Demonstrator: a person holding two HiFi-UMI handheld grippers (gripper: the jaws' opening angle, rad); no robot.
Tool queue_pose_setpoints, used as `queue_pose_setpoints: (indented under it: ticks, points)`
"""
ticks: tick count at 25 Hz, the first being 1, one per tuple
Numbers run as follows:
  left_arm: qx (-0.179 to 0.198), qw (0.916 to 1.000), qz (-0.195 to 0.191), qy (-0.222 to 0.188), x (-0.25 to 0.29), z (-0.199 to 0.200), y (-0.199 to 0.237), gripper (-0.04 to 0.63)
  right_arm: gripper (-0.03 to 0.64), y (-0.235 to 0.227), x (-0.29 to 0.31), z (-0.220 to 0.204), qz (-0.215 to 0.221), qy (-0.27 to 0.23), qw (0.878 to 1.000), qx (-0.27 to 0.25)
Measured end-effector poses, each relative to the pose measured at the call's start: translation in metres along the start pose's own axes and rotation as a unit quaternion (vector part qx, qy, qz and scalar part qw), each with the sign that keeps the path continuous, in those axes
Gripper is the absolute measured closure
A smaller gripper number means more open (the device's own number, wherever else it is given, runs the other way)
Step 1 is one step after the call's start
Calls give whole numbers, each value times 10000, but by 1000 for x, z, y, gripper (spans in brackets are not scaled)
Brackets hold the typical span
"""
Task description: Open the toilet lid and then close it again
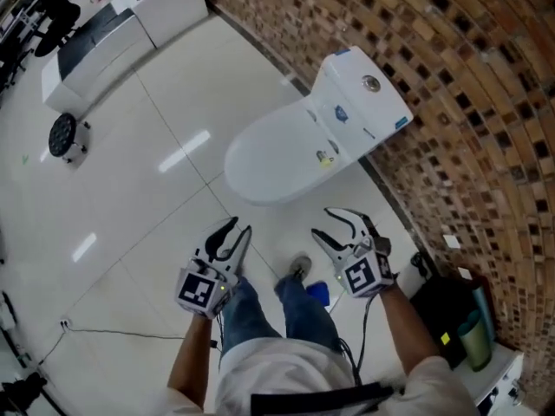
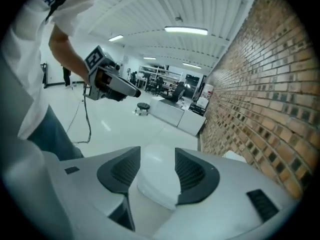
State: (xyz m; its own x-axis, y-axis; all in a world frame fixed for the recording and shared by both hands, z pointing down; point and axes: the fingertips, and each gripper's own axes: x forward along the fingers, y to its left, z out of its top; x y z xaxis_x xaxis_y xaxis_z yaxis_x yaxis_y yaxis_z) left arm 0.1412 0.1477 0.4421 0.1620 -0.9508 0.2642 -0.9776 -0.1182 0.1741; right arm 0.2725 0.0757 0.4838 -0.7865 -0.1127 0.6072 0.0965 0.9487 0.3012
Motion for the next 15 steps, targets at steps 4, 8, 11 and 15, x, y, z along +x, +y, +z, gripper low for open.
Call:
queue_pose_setpoints:
  ticks: [4,8,11,15]
  points:
    - [94,9994,-330,77,15,-32,24,479,360,27,62,-25,140,439,9981,-419]
    - [266,9973,-645,230,25,-72,65,479,293,58,138,-51,182,890,9938,-646]
    - [554,9933,-957,323,32,-97,97,479,250,77,193,-73,165,1221,9892,-797]
    - [806,9870,-1320,448,30,-122,139,479,215,99,256,-92,24,1612,9825,-930]
